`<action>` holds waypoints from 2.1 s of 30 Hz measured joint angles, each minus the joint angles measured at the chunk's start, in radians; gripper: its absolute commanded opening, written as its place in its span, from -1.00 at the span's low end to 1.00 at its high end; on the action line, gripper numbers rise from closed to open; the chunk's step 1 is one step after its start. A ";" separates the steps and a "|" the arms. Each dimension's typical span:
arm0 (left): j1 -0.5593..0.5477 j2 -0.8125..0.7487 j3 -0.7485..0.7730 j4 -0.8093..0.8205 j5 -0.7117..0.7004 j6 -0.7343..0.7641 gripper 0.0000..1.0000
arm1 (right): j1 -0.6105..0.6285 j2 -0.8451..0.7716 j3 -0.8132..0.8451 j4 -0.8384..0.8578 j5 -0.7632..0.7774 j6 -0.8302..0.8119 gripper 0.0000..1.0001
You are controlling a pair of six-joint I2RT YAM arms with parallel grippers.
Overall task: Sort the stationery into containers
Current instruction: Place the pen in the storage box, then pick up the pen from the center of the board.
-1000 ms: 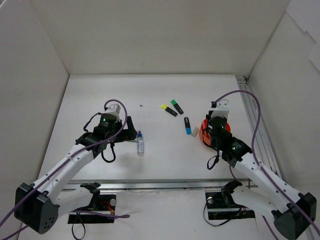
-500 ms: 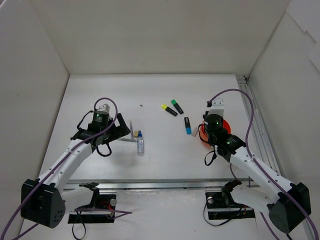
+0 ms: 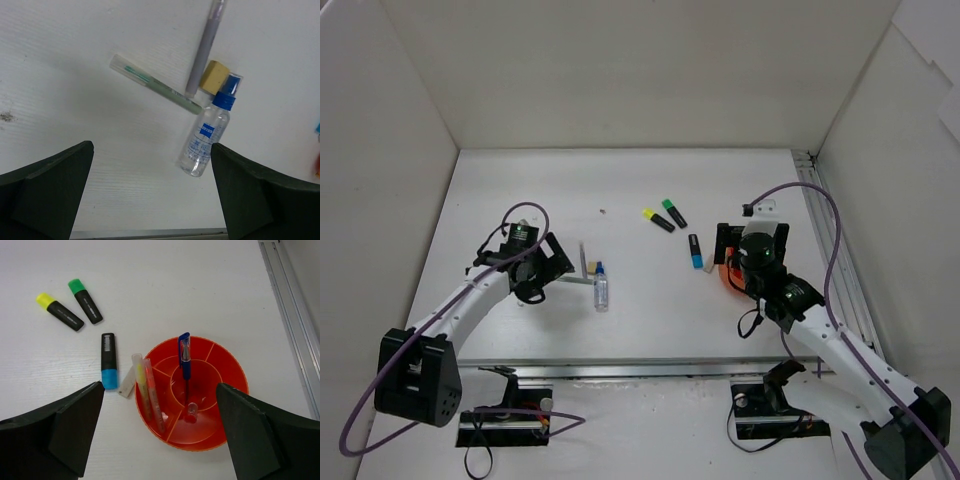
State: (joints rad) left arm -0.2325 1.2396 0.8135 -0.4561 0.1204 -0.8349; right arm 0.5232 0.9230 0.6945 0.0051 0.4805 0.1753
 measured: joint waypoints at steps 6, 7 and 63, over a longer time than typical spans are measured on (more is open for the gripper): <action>0.020 0.097 0.000 -0.026 -0.006 -0.128 0.82 | 0.000 -0.097 -0.001 -0.014 -0.050 0.008 0.96; 0.020 0.115 0.001 -0.029 -0.010 -0.153 0.82 | 0.000 -0.106 -0.001 -0.014 -0.056 0.008 0.96; -0.158 0.280 0.306 -0.285 -0.343 -0.364 -1.00 | 0.011 -0.117 -0.011 0.009 -0.453 -0.056 0.96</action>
State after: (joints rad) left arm -0.3908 1.5200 1.1194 -0.7410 -0.2226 -1.1984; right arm 0.5339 0.8059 0.6838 0.0143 0.0273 0.1196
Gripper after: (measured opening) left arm 0.091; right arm 0.979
